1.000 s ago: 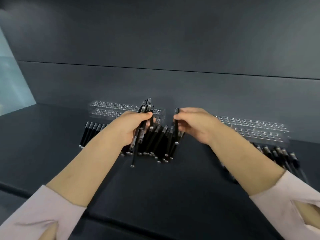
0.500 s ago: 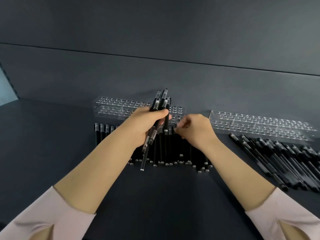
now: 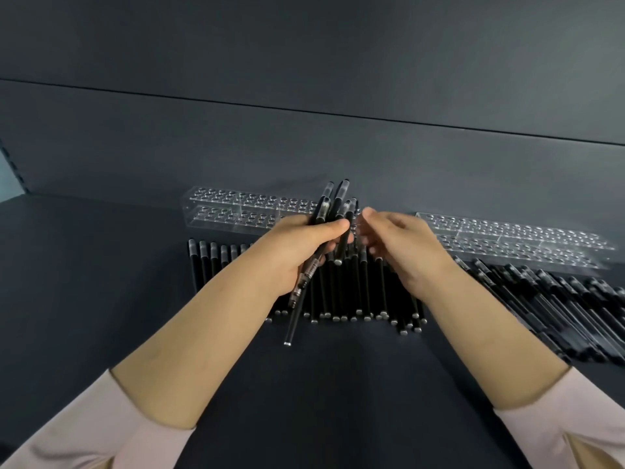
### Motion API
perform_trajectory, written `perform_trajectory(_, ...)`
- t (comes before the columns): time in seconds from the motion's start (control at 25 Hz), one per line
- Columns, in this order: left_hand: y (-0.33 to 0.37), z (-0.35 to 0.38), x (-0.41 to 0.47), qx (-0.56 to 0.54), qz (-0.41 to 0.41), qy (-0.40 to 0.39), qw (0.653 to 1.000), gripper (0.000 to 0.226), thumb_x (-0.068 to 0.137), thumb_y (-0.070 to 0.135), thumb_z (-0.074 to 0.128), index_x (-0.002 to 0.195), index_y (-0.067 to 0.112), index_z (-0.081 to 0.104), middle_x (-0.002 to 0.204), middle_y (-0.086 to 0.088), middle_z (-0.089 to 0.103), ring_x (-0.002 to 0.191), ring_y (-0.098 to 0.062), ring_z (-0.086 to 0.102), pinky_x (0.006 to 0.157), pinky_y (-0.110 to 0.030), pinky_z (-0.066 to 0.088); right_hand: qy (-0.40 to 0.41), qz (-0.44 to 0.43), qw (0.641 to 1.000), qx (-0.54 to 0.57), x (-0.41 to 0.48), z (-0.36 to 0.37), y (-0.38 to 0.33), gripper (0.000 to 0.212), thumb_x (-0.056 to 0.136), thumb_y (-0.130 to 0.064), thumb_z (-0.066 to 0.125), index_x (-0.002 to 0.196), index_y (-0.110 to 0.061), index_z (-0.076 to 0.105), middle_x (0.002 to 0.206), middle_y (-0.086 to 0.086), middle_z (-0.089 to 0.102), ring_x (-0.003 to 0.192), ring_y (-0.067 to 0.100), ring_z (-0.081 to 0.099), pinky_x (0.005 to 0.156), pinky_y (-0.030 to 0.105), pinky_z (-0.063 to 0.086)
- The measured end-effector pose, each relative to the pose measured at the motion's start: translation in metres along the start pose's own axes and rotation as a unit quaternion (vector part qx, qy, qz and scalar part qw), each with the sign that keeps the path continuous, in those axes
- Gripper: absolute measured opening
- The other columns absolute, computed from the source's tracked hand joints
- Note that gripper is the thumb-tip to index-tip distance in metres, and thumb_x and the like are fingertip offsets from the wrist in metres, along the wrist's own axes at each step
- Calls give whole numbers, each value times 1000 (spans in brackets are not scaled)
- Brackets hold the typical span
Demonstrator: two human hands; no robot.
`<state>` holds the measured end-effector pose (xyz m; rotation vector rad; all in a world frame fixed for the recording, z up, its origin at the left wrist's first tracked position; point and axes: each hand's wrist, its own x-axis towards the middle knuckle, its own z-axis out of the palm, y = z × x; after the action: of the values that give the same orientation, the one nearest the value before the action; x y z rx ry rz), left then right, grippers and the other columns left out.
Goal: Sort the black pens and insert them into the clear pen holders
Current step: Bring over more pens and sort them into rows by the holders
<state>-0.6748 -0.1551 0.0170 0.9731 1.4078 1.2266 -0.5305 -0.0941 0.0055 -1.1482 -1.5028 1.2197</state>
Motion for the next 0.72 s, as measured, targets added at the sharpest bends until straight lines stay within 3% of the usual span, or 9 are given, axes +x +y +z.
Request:
perform_trajectory(0.12,-1,3,-3,32,0,-26,999,18,88,27,70,102,16,72,102,-3,76,73,-7,61,65,-22,48,-48,76,985,145,-4,-6,-8,14,92,-19,63,83,-10,67,67,-2,66,61,8,58,57,18,47)
perform_trajectory(0.24,-3,4,-5,62,14,-34,997,17,88,29,69,101,18,72,97,2,76,84,-11,66,72,-26,50,-55,101,966,232,-5,-8,-9,5,90,-11,63,85,-11,64,69,-1,65,62,7,58,55,15,49)
perform_trajectory(0.4,-6,3,-2,51,10,12,999,14,92,32,64,94,19,69,98,0,75,82,-12,62,88,-35,49,23,66,955,289,6,-20,-9,11,92,-6,59,82,-9,61,71,3,62,58,8,56,52,16,49)
perform_trajectory(0.48,-4,1,1,-13,-1,32,999,15,95,28,60,95,14,66,85,1,73,71,-9,60,74,-29,50,75,44,980,177,13,-37,-6,12,90,-6,61,79,-10,60,72,4,61,58,10,55,49,16,47)
perform_trajectory(0.6,1,1,-2,-134,-34,33,990,13,97,20,58,99,8,62,72,-2,68,53,-8,61,45,-20,48,56,70,994,-67,15,-55,6,13,87,-6,67,75,-11,62,72,3,62,56,11,56,48,16,47)
perform_trajectory(0.72,3,2,-4,-174,-61,26,982,13,99,17,55,103,6,60,75,-4,67,48,-9,61,39,-17,44,29,91,988,-122,12,-52,10,13,85,-5,69,74,-7,62,71,5,63,53,12,58,50,17,53)
